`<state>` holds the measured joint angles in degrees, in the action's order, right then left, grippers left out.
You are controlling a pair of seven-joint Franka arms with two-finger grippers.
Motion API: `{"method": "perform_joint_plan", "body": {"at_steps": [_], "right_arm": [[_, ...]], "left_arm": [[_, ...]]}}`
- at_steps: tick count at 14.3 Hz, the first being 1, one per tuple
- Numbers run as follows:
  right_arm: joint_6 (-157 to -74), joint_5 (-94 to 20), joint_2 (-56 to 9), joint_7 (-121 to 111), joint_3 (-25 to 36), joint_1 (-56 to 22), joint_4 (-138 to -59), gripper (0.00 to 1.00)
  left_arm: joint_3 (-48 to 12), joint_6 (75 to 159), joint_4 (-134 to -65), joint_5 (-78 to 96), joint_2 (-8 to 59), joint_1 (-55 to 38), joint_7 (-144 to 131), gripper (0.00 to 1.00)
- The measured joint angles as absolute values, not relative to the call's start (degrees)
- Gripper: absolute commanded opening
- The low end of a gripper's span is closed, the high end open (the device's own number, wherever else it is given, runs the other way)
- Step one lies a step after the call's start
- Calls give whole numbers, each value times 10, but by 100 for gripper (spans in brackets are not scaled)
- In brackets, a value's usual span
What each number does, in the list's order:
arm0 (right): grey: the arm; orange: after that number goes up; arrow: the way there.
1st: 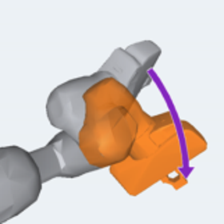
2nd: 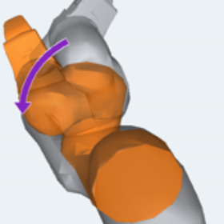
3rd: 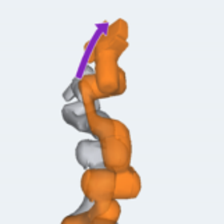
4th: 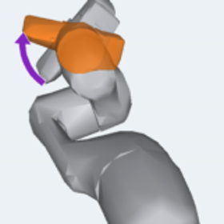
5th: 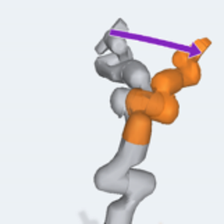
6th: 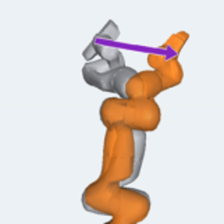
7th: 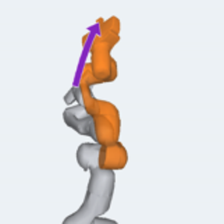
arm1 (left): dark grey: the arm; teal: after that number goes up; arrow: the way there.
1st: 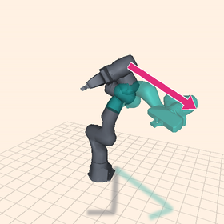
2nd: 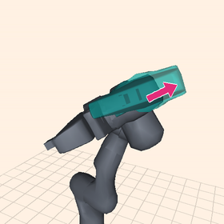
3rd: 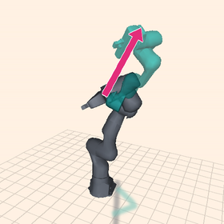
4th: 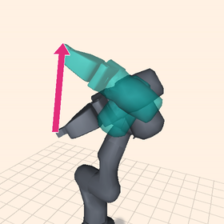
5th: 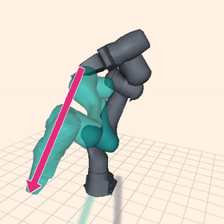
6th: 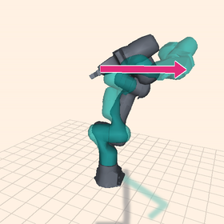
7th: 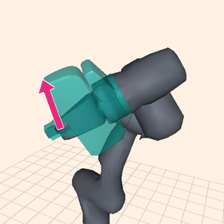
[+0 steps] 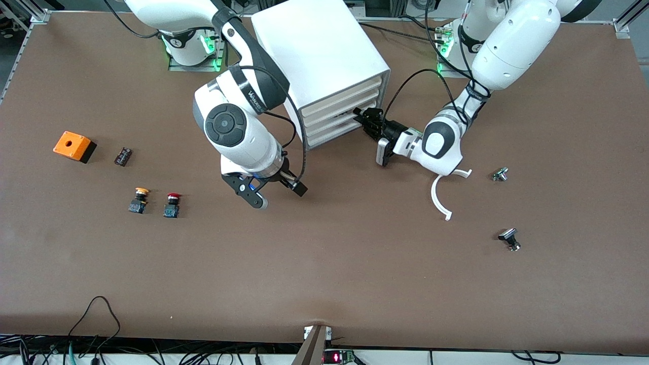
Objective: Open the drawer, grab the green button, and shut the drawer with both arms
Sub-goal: 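Pull the cabinet drawer open with the left gripper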
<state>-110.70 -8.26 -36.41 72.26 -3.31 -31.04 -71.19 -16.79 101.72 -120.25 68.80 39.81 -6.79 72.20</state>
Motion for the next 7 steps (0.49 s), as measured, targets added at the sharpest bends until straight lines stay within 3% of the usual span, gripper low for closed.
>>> {"method": "perform_joint_plan", "body": {"at_steps": [1, 2, 7], "right_arm": [[-1111, -83, -371, 728, -34, -313, -700, 99], [-1116, -83, -376, 734, -35, -315, -689, 99], [-1177, -83, -385, 755, -35, -317, -670, 99]], "left_arm": [[-168, 1017, -1203, 688, 402, -68, 727, 3], [-168, 1017, -1203, 688, 406, -67, 731, 0], [-160, 1014, -1192, 690, 404, -47, 727, 0]]}}
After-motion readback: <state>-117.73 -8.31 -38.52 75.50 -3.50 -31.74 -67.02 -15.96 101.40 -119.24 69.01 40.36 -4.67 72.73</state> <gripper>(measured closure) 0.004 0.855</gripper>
